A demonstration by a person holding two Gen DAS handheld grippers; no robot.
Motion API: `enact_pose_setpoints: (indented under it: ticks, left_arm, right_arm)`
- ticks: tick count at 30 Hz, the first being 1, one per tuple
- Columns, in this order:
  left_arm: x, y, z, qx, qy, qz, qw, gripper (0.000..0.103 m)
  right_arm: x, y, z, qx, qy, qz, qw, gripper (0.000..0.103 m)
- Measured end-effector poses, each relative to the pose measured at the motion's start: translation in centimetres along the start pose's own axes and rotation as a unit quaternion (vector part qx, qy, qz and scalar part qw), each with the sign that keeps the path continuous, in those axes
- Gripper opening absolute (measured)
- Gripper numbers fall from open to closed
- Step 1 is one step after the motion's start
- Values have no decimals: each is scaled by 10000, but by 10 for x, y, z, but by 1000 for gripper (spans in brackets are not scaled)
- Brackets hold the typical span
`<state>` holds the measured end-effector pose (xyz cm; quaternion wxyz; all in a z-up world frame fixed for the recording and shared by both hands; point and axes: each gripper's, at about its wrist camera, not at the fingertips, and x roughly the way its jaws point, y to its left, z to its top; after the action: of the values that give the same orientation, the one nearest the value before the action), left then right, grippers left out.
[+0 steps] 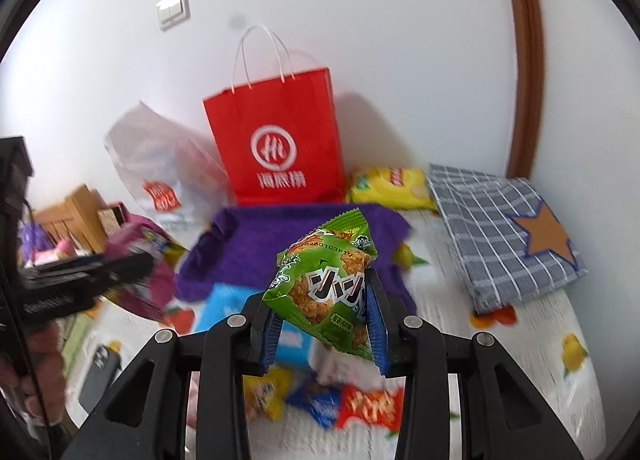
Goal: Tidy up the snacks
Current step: 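Carry the pink bag and green packet onto the purple towel with both tools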
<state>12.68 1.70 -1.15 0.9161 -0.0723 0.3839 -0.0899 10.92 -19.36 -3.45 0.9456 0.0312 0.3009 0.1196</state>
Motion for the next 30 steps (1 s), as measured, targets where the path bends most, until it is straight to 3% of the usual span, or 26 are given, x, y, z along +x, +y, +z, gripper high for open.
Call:
enact_pose_setpoints:
  ticks: [7, 18, 30]
  left_arm:
    - [23, 10, 37, 21, -80, 158, 9998, 54]
    - [71, 58, 83, -318, 28, 423, 9986, 54]
    - [137, 85, 98, -481, 320, 489, 9971, 54]
  right_arm:
    - [47, 11, 39, -228, -64, -24, 9997, 37]
    - [124, 16, 79, -297, 49, 144, 9994, 37]
    - [184, -8, 92, -156, 207, -16, 9997, 37]
